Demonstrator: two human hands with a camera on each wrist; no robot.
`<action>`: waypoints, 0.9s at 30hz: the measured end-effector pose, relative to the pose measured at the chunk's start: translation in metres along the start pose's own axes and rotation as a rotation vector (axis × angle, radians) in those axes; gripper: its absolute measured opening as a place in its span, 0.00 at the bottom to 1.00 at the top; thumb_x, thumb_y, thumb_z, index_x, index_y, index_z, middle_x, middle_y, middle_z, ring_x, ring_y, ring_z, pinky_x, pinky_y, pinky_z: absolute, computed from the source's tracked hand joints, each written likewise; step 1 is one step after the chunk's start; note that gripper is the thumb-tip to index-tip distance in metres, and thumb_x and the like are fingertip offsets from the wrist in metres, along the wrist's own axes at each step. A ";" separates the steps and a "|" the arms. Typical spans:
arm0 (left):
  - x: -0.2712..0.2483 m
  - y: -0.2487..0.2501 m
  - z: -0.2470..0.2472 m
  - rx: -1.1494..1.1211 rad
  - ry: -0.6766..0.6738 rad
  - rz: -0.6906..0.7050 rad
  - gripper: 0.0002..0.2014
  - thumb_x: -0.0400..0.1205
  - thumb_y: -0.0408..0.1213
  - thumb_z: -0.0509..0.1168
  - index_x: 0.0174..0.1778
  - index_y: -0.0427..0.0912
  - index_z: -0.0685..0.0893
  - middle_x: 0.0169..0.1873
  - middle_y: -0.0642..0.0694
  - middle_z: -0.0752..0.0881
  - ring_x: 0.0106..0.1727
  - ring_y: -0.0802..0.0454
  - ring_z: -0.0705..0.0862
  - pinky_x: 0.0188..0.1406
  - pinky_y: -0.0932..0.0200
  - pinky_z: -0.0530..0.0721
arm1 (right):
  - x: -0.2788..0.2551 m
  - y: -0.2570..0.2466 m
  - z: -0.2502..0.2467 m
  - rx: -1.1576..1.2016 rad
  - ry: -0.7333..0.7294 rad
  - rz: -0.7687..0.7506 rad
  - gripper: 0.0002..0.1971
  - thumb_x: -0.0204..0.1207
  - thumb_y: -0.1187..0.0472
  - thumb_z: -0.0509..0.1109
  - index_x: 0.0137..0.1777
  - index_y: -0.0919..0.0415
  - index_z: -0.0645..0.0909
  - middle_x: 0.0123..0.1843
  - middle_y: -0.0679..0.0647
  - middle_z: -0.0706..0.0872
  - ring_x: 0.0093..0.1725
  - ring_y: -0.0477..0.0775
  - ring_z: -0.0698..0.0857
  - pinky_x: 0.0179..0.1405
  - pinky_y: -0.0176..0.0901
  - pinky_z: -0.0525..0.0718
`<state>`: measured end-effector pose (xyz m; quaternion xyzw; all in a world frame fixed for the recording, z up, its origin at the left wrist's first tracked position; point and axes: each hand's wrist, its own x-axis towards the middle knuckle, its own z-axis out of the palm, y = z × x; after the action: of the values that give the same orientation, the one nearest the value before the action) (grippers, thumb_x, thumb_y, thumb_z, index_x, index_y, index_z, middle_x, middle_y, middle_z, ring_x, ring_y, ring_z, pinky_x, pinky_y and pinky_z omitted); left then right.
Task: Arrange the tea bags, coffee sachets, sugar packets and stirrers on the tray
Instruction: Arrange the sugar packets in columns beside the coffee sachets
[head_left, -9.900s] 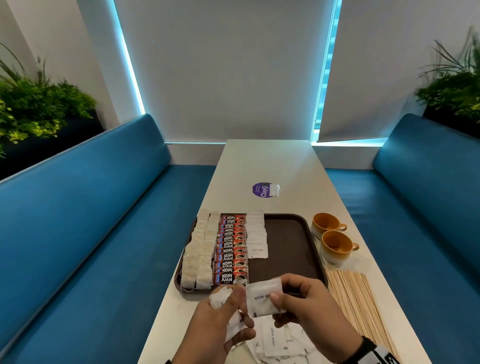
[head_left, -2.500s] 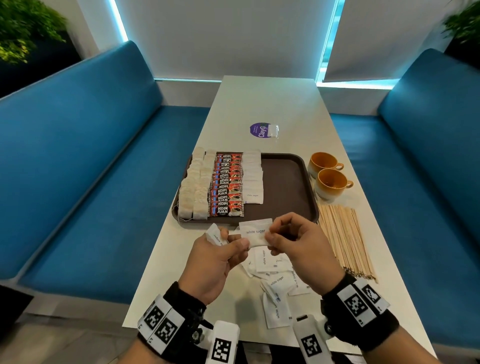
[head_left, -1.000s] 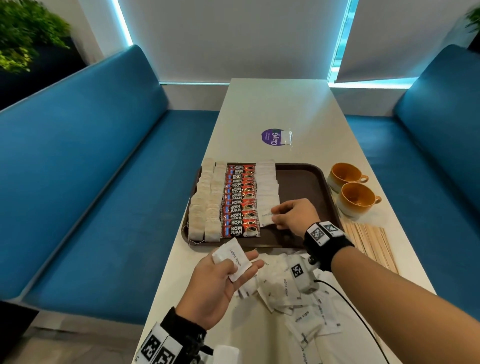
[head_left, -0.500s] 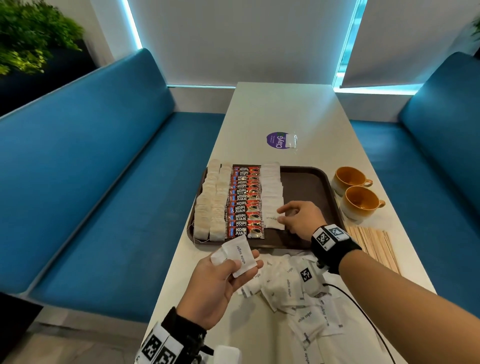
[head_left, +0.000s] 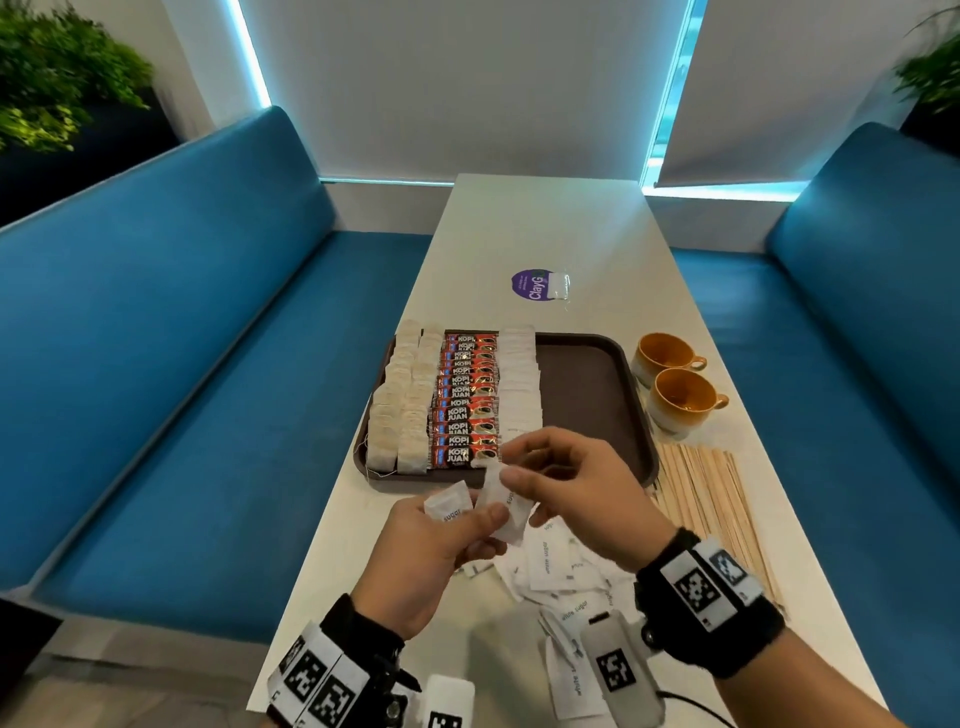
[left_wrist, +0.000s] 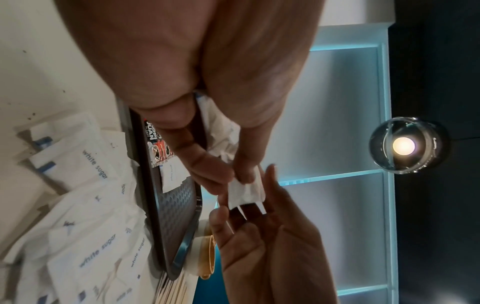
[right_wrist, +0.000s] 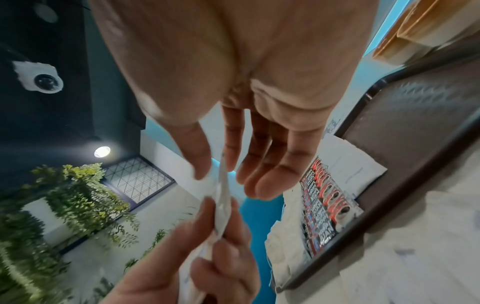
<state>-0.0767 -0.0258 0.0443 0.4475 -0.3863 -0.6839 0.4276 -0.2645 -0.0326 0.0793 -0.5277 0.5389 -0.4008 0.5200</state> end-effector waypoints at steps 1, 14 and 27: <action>-0.001 -0.001 0.001 0.023 -0.002 0.006 0.10 0.74 0.27 0.77 0.51 0.33 0.92 0.45 0.33 0.92 0.39 0.45 0.87 0.38 0.56 0.85 | -0.005 0.002 0.001 -0.012 0.005 -0.006 0.08 0.78 0.62 0.80 0.55 0.58 0.90 0.48 0.62 0.92 0.41 0.57 0.91 0.38 0.45 0.91; -0.006 0.000 0.012 -0.206 0.108 -0.088 0.10 0.87 0.34 0.65 0.59 0.32 0.87 0.51 0.33 0.92 0.43 0.44 0.89 0.40 0.52 0.88 | -0.030 0.015 -0.004 0.210 0.132 0.014 0.12 0.74 0.75 0.79 0.48 0.78 0.76 0.40 0.67 0.85 0.38 0.62 0.88 0.33 0.49 0.92; -0.001 -0.013 0.008 0.046 0.184 0.039 0.10 0.80 0.23 0.73 0.38 0.37 0.78 0.31 0.44 0.83 0.37 0.48 0.83 0.37 0.58 0.85 | -0.036 0.015 -0.010 0.192 0.251 -0.008 0.18 0.71 0.77 0.81 0.58 0.60 0.87 0.41 0.64 0.88 0.38 0.58 0.90 0.36 0.50 0.93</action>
<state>-0.0874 -0.0194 0.0350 0.5105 -0.3696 -0.6222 0.4643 -0.2798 0.0031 0.0705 -0.4236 0.5568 -0.5154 0.4949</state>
